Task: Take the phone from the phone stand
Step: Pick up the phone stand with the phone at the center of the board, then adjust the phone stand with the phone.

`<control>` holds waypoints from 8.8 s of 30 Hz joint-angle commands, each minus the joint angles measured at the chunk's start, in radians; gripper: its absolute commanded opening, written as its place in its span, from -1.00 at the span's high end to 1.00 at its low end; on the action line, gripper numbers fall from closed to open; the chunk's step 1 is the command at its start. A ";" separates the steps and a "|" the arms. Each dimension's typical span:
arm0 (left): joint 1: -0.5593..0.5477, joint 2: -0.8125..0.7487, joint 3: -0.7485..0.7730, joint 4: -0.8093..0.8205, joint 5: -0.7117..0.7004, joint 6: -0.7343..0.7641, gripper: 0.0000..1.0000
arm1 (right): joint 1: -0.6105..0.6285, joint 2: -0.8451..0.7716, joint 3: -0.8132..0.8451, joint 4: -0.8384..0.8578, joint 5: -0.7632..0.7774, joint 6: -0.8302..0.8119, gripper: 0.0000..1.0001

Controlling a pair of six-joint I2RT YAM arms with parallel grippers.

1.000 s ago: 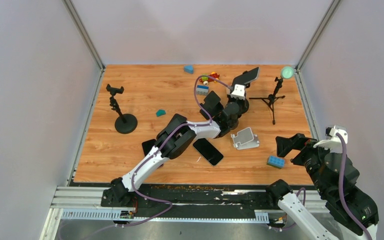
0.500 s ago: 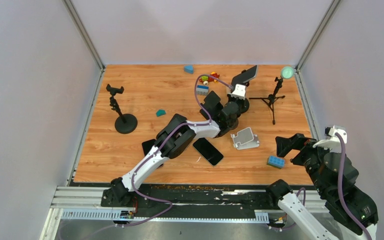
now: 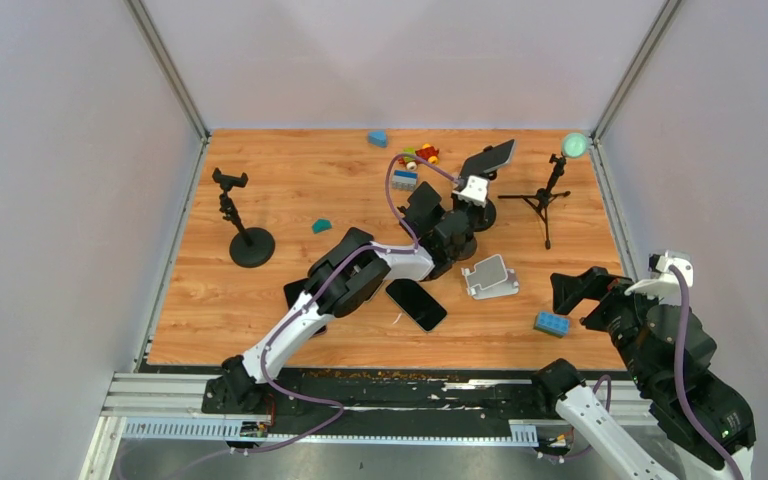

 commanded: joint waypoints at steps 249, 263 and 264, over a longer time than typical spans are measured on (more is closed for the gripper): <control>0.046 -1.582 -1.162 -0.462 0.873 -0.319 -0.70 | 0.359 0.267 -0.396 1.283 -0.682 -0.593 1.00; 0.003 -1.476 -1.112 -0.409 0.798 -0.337 0.17 | 0.400 0.288 -0.410 1.280 -0.596 -0.609 1.00; 0.000 -1.471 -1.112 -0.391 0.784 -0.344 0.24 | 0.409 0.285 -0.416 1.281 -0.580 -0.612 1.00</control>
